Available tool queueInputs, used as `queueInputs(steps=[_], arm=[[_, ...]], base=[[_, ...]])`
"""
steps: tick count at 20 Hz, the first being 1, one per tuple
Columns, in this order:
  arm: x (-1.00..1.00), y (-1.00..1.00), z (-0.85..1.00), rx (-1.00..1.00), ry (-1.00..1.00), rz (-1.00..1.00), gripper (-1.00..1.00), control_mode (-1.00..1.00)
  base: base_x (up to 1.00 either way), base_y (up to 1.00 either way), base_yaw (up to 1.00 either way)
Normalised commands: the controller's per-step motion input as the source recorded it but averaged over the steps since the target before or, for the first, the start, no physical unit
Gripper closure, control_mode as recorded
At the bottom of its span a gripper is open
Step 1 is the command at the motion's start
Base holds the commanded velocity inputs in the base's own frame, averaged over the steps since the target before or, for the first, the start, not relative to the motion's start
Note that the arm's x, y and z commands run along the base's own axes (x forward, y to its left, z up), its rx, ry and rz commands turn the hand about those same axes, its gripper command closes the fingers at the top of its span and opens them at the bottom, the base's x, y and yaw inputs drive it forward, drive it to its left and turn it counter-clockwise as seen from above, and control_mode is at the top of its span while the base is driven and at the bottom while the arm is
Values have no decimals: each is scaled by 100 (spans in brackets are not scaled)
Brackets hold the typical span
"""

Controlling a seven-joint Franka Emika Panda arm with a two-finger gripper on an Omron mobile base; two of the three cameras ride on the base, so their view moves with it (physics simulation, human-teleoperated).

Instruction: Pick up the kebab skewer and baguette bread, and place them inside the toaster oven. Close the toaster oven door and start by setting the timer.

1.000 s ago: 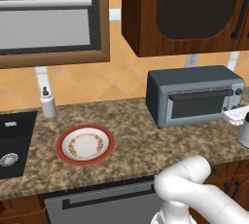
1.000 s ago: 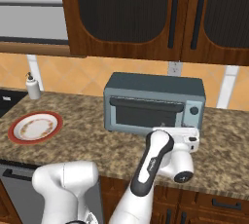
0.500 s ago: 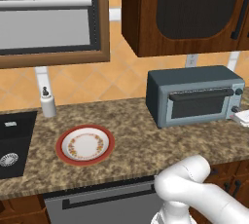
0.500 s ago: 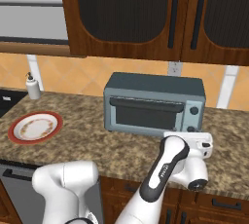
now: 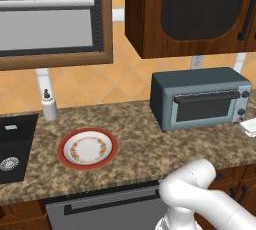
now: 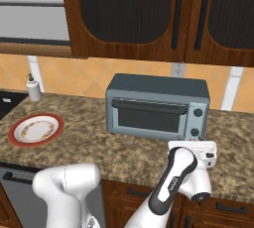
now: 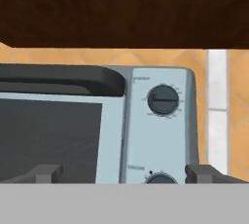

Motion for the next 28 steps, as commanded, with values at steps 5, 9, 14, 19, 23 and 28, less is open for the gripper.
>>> queueInputs(steps=[5, 9, 14, 19, 23, 28], arm=[[20, -4, -1, -10, 0, 0, -100, -100], [11, -1, 0, -1, 0, -7, -100, -100], [12, -3, -1, 6, 0, -13, -100, -100], [16, 0, 0, 24, 5, -15, -100, -100], [1, -17, 0, 33, 10, -6, -100, -100], [0, -40, 0, 38, 8, 0, -100, -100]], base=[[0, 0, 0], [0, 0, 0], [0, 0, 0], [0, 0, 0], [0, 0, 0], [0, 0, 0]])
